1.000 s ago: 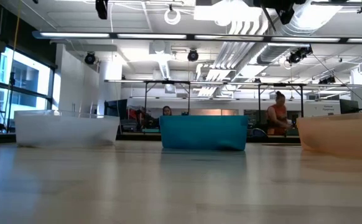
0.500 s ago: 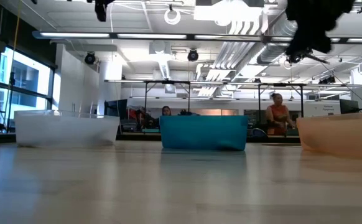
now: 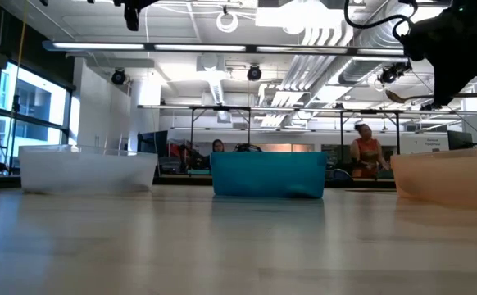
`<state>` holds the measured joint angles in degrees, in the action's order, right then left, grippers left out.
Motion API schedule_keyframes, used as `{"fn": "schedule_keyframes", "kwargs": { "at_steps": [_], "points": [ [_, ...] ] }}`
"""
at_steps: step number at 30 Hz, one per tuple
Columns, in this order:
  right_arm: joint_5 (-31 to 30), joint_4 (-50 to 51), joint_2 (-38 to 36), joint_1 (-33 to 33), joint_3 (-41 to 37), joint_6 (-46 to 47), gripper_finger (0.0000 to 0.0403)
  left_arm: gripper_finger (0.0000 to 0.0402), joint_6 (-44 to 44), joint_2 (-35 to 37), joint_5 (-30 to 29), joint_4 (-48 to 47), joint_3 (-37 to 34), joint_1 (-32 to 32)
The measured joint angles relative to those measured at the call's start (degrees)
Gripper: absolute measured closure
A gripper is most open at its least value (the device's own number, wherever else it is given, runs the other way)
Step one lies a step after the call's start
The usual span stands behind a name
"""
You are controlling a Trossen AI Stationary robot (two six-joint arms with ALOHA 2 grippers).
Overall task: Sort silverware by color (type)
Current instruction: Put the gold spoon into the orange bin
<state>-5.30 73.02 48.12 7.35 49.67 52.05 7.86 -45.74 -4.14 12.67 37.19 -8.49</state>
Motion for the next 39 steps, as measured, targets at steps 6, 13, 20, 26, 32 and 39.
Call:
{"fn": "schedule_keyframes", "kwargs": {
  "at_steps": [6,13,20,26,32,39],
  "points": [
    [3.84,0.67,0.36,-0.02,-0.41,2.95,0.0398,0.0402,0.0,0.0,0.0,0.0,0.0,-0.02],
    [8.96,-7.53,0.78,-0.76,-12.71,3.74,0.0398,0.0401,0.02,0.0,0.02,0.0,0.02,-0.02],
    [8.9,-13.73,1.52,-0.5,-16.65,4.23,0.0398,0.0401,0.0,0.0,-0.37,0.02,0.02,-0.13],
    [9.14,-15.17,3.23,-0.5,-18.25,2.29,0.0398,0.0401,-0.44,0.0,-0.59,-0.15,0.02,-0.13],
    [10.36,-17.13,4.88,-0.5,-20.72,1.92,0.0398,0.0401,-0.46,0.0,-0.63,-0.81,0.02,-0.13],
    [9.79,-18.61,5.66,-0.5,-22.59,1.63,0.0398,0.0401,-0.5,0.0,-0.63,-0.83,0.02,-0.13]
  ]
}}
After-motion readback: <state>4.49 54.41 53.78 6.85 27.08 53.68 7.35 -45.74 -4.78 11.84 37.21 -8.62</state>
